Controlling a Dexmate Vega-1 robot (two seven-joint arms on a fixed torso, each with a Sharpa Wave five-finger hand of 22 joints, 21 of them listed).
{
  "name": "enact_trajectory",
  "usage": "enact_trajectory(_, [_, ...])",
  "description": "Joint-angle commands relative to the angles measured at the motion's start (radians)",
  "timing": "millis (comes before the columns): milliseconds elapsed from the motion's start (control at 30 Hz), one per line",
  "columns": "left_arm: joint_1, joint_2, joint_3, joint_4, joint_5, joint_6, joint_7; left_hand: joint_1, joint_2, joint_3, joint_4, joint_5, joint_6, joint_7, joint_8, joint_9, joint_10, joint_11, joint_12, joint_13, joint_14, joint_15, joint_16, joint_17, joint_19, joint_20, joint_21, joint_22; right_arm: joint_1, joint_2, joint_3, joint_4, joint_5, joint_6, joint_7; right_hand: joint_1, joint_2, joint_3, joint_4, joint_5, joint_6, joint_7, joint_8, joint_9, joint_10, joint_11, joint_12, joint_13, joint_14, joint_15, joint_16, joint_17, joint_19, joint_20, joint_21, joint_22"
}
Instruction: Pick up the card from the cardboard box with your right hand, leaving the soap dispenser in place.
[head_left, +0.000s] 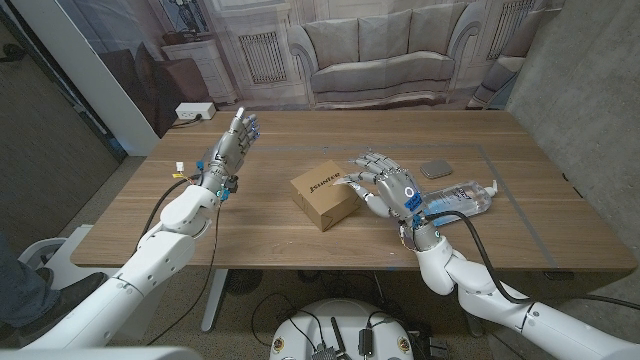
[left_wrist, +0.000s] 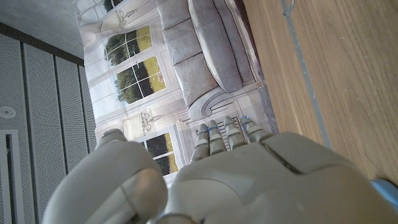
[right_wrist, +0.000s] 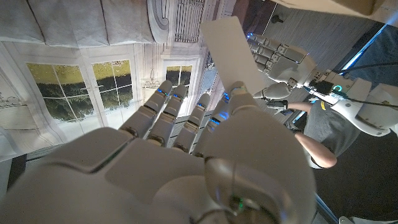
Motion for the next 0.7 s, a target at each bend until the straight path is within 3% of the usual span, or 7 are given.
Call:
enact_trajectory(33, [0.005, -0.003, -0.003, 0.008, -0.007, -0.007, -0.009, 0.003, 0.008, -0.006, -0.002, -0.001, 0.006, -0.005, 0.0, 0.003, 0.002, -0.004, 0.002, 0.003, -0.005, -0.007, -0.002, 0.002, -0.007, -0.051, -0.002, 0.002, -0.009, -0.02, 0.017, -0.042, -0.016, -0.017, 0.03, 0.007, 0.003, 0.002, -0.003, -0.002, 0.007, 0.0, 0.006, 0.002, 0.007, 0.001, 0.0, 0.002, 0.013, -0.135, 0.003, 0.003, 0.007, -0.073, 0.004, 0.005])
enact_trajectory(700, [0.007, 0.0, -0.003, 0.006, -0.007, 0.008, 0.001, 0.004, 0.01, -0.009, -0.002, -0.002, 0.005, -0.006, -0.001, 0.003, 0.001, -0.002, 0.002, 0.003, -0.008, -0.006, -0.002, 0.002, -0.022, -0.053, -0.006, 0.002, -0.043, -0.056, 0.079, -0.131, 0.041, 0.007, 0.107, 0.006, 0.004, 0.002, -0.003, -0.002, 0.008, 0.0, 0.005, 0.0, 0.009, 0.001, -0.001, 0.001, 0.015, -0.135, 0.002, 0.003, 0.011, -0.075, 0.007, 0.005])
